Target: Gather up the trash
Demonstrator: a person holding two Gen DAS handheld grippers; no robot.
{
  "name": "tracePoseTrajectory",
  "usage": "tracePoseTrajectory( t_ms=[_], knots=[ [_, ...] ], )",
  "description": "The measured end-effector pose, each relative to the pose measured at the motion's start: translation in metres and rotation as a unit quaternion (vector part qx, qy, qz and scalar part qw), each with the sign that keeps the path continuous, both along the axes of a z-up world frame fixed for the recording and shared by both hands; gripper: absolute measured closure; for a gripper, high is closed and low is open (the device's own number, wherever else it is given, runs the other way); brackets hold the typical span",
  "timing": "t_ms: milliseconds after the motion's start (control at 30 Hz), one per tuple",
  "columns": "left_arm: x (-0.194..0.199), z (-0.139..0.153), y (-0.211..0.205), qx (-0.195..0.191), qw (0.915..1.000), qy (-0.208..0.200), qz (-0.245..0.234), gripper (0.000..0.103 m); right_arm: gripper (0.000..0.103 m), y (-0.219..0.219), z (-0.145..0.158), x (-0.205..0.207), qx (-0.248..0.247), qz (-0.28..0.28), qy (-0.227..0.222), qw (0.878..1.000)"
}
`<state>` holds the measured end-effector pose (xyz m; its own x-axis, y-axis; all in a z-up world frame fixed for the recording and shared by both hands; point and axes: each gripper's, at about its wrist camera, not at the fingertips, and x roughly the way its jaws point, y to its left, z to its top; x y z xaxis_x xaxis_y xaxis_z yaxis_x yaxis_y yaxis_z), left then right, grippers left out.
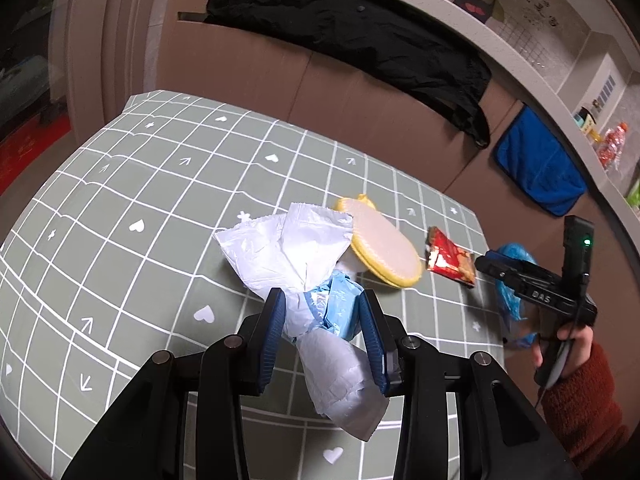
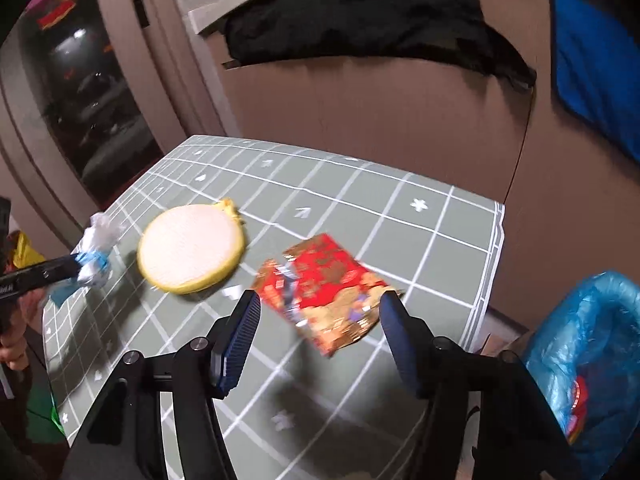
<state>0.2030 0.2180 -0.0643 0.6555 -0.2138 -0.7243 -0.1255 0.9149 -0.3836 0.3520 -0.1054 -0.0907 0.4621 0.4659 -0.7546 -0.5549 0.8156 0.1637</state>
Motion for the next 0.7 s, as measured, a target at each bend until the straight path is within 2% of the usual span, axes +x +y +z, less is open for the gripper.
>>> tracePoseTrajectory(
  t_ms=[100, 167, 200, 233, 300, 333, 367, 467, 533, 567, 633, 667, 700],
  knots=[
    [0.006, -0.006, 0.003, -0.002, 0.9999, 0.011, 0.006, 0.064, 0.043, 0.003, -0.021, 0.023, -0.018, 0.004, 0.020, 1.000],
    [0.010, -0.009, 0.004, -0.001, 0.9998, 0.016, 0.008, 0.064, 0.042, 0.005, -0.032, 0.034, -0.014, 0.008, 0.041, 0.999],
    [0.012, -0.012, 0.004, 0.001, 0.9998, 0.019, 0.009, 0.064, 0.039, 0.006, -0.031, 0.035, -0.003, 0.009, 0.034, 0.999],
    [0.014, -0.014, 0.004, 0.001, 0.9997, 0.023, 0.009, 0.064, 0.035, 0.012, -0.032, 0.038, 0.002, 0.020, 0.045, 0.999],
    [0.019, -0.020, 0.004, -0.002, 0.9994, 0.032, 0.010, 0.064, 0.017, 0.016, -0.033, 0.037, 0.000, 0.029, 0.046, 0.999],
    [0.020, -0.022, 0.004, -0.005, 0.9994, 0.034, 0.010, 0.064, 0.013, 0.027, -0.036, 0.033, -0.024, 0.046, 0.040, 0.998],
    [0.022, -0.024, 0.004, -0.006, 0.9993, 0.036, 0.009, 0.064, 0.009, 0.027, -0.036, 0.033, -0.024, 0.046, 0.040, 0.998],
    [0.023, -0.028, 0.002, -0.009, 0.9991, 0.039, 0.009, 0.064, 0.009, 0.054, -0.042, 0.023, -0.126, 0.070, 0.006, 0.990],
    [0.022, -0.029, 0.002, -0.012, 0.9991, 0.040, 0.008, 0.064, 0.008, 0.058, -0.042, 0.022, -0.123, 0.065, 0.003, 0.990],
    [0.021, -0.029, 0.001, -0.013, 0.9991, 0.040, 0.008, 0.064, 0.012, 0.058, -0.042, 0.022, -0.120, 0.058, 0.002, 0.991],
    [0.018, -0.030, 0.002, -0.013, 0.9991, 0.038, 0.008, 0.064, 0.033, 0.056, -0.039, 0.020, -0.116, 0.048, -0.006, 0.992],
    [0.017, -0.029, 0.002, -0.015, 0.9991, 0.038, 0.009, 0.064, 0.050, 0.054, -0.037, 0.017, -0.114, 0.046, -0.010, 0.992],
    [0.016, -0.029, 0.002, -0.017, 0.9992, 0.036, 0.010, 0.064, 0.060, 0.050, -0.033, 0.013, -0.117, 0.040, -0.003, 0.992]
  ],
)
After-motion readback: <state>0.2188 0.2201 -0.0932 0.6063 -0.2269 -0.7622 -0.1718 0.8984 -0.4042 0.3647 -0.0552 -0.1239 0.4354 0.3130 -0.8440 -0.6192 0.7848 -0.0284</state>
